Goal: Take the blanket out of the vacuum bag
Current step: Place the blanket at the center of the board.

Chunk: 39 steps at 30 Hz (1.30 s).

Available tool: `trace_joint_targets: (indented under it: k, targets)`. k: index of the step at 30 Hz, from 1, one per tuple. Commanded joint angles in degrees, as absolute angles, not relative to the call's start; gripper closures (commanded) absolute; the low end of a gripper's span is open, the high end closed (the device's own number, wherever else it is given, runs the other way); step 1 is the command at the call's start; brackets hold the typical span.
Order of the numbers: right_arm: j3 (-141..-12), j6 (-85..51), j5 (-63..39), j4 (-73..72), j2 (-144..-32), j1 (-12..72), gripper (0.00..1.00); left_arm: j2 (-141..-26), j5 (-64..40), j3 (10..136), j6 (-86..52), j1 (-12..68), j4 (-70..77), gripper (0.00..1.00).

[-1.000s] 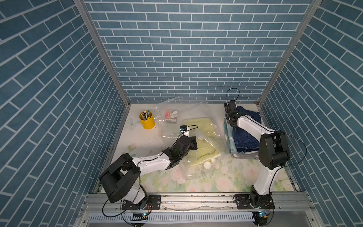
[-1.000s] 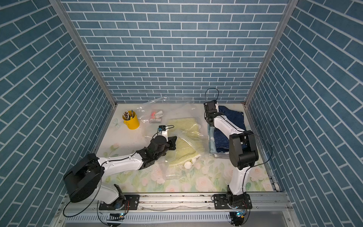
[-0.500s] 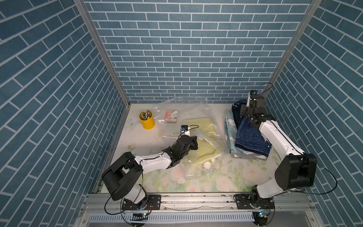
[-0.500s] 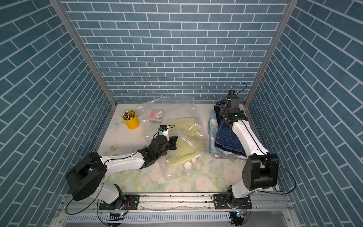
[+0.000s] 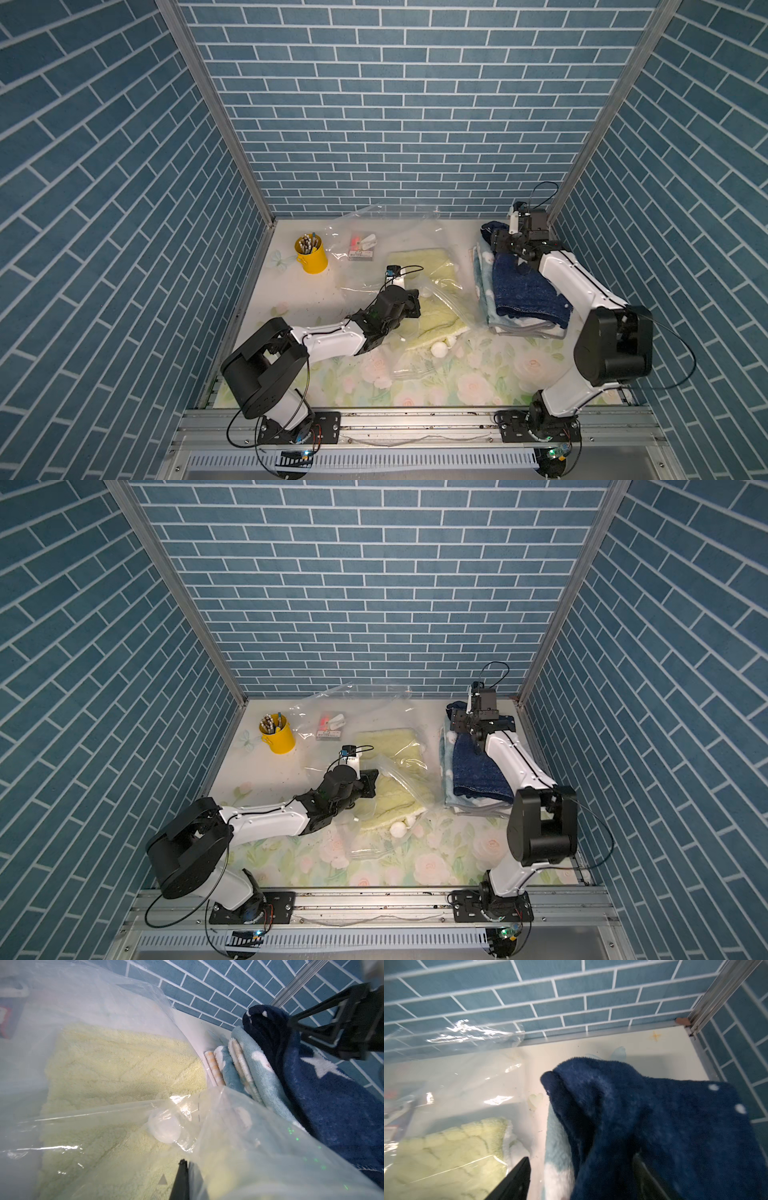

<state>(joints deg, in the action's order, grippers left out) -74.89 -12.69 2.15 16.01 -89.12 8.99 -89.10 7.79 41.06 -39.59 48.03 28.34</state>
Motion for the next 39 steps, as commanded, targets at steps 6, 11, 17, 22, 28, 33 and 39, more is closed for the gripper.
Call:
trace_joint_targets:
  k: [6, 11, 17, 22, 28, 33, 39]
  targets:
    - [-68.6, -16.7, 5.9, 23.0, -72.5, 7.5, 0.28, -88.4, 5.7, 40.7, -39.0, 47.6, 30.6, 1.0]
    - [-65.0, -16.8, 4.7, 25.0, -72.0, 13.5, 0.48, -88.1, 5.3, 39.7, -39.1, 47.6, 30.7, 1.0]
    - [-54.9, -18.4, 11.2, 25.4, -72.7, 19.0, 0.46, -85.3, 6.0, 37.5, -39.0, 47.5, 30.2, 1.0]
    - [-51.0, -18.2, 15.7, 26.3, -73.5, 21.0, 0.37, -85.3, 5.2, 37.0, -39.4, 47.6, 30.2, 1.0]
    - [-49.6, -19.5, 18.6, 27.9, -70.1, 21.1, 0.88, -84.7, 5.2, 37.0, -39.5, 47.6, 29.8, 1.0]
    - [-51.9, -19.5, 11.9, 29.4, -64.0, 21.2, 1.0, -85.1, 4.8, 37.7, -39.8, 47.6, 29.4, 1.0]
    - [-54.1, -19.2, 5.5, 30.4, -61.2, 21.2, 1.0, -84.5, 5.1, 38.2, -39.6, 47.6, 28.8, 1.0]
